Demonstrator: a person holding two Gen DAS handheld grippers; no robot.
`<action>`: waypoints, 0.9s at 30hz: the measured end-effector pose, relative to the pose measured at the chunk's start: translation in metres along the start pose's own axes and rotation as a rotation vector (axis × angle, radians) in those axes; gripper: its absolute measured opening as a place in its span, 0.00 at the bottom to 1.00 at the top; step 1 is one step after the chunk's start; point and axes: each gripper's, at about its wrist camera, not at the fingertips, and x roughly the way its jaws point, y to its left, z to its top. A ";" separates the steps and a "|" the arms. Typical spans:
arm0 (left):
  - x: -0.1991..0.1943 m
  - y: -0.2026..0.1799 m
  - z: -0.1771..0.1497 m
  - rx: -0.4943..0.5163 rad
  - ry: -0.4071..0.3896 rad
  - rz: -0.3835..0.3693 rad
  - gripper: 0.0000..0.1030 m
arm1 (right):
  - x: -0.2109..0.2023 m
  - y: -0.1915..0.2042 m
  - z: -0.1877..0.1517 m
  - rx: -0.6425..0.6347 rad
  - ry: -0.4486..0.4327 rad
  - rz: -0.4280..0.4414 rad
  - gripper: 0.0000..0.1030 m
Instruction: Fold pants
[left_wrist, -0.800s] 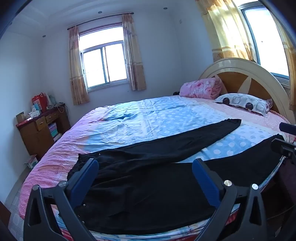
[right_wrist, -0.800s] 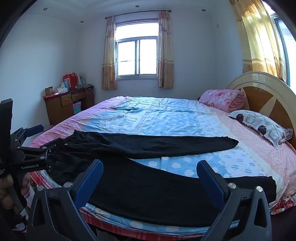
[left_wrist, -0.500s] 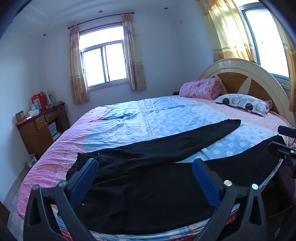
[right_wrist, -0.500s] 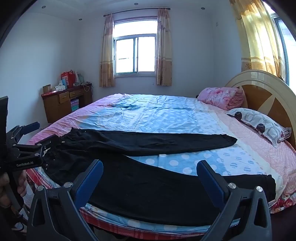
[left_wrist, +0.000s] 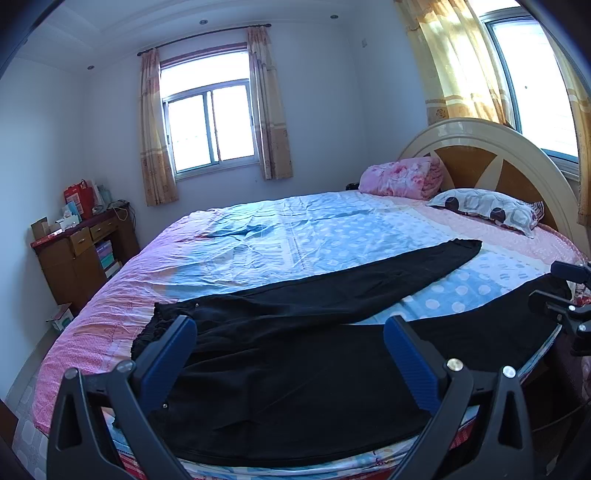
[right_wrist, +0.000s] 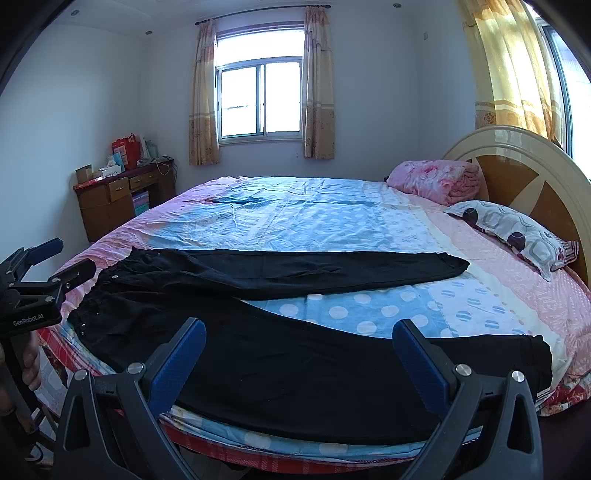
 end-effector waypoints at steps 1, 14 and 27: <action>0.000 0.000 0.000 0.000 0.001 -0.002 1.00 | 0.000 0.001 0.000 -0.001 0.000 -0.001 0.99; 0.002 -0.001 -0.001 -0.006 0.005 -0.005 1.00 | 0.002 0.002 -0.001 -0.003 0.008 -0.007 0.99; 0.005 -0.002 -0.003 -0.009 0.009 -0.008 1.00 | 0.005 0.003 -0.001 -0.006 0.016 -0.011 0.99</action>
